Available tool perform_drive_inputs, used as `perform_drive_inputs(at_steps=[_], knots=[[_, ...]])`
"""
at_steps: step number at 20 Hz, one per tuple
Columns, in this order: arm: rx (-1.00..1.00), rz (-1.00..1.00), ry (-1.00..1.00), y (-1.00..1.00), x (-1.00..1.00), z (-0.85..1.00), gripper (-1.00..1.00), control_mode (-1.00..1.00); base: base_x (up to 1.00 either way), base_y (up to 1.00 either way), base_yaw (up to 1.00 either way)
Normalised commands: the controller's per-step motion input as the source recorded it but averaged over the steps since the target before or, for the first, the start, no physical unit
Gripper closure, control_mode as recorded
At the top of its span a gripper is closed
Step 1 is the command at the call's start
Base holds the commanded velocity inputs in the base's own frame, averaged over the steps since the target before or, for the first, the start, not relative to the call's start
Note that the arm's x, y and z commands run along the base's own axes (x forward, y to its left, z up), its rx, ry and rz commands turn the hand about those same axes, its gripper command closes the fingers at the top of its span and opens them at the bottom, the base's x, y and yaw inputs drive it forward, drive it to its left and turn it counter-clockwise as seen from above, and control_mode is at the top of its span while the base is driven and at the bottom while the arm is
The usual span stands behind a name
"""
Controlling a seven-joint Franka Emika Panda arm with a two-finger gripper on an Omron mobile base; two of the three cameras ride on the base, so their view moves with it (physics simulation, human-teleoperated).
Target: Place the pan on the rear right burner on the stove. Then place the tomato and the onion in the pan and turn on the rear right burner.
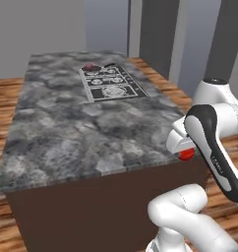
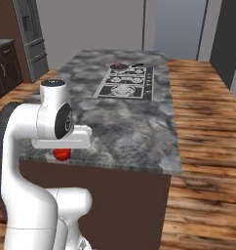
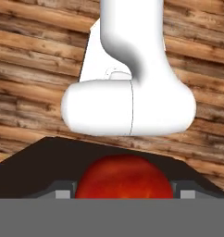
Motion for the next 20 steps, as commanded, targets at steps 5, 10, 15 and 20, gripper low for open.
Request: perform_drive_inputs(at_steps=[5, 10, 15, 20], knots=[[0.0, 0.0, 0.0, 0.0, 0.0, 0.0, 1.0, 1.0, -0.14, -1.0, 0.29], [0.0, 0.0, 0.0, 0.0, 0.0, 0.0, 1.0, 1.0, -0.05, -0.92, 0.44], [0.0, 0.0, 0.0, 0.0, 0.0, 0.0, 1.0, 1.0, -0.11, -0.94, 0.51], [0.0, 0.0, 0.0, 0.0, 0.0, 0.0, 1.0, 1.0, 0.0, -0.97, 0.56]])
